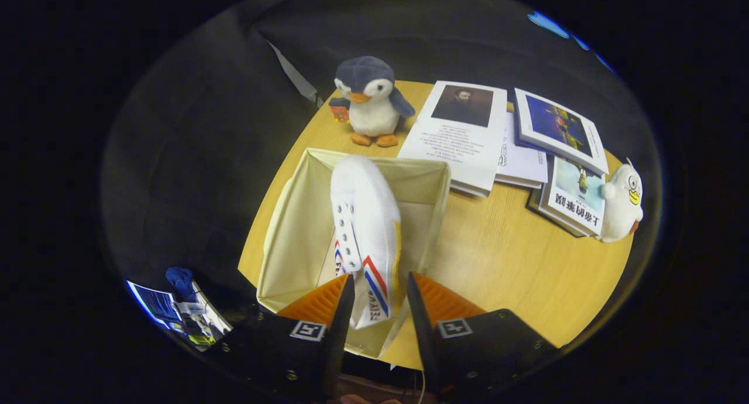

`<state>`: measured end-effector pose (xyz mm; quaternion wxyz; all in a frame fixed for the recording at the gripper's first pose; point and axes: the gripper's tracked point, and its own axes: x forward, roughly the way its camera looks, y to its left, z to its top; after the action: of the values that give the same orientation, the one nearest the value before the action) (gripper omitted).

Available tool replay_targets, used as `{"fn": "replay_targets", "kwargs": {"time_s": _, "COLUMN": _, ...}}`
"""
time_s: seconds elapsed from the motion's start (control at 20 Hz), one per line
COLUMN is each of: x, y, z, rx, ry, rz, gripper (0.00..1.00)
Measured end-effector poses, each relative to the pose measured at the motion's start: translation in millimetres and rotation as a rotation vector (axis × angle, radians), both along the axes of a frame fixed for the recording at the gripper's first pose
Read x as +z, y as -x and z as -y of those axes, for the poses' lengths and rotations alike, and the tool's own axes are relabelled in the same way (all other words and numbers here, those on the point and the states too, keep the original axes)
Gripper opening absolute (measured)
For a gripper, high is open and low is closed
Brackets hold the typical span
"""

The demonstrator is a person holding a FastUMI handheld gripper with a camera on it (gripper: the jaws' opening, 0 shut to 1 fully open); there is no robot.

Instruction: Open the storage box then place both shoes into the box .Put the left shoe in first, then the right shoe, with the right side of both shoes facing outward in a uniform manner.

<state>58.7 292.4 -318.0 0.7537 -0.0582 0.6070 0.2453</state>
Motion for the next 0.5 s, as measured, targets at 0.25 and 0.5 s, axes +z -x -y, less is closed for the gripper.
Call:
{"fn": "replay_targets", "kwargs": {"time_s": 0.25, "x": 34.7, "y": -2.7, "z": 19.8, "rx": -0.018, "ry": -0.04, "rz": 0.084, "gripper": 0.8}}
{"fn": "replay_targets", "kwargs": {"time_s": 0.5, "x": 87.1, "y": -13.0, "z": 64.5, "rx": -0.084, "ry": -0.111, "rz": 0.3, "gripper": 0.8}}
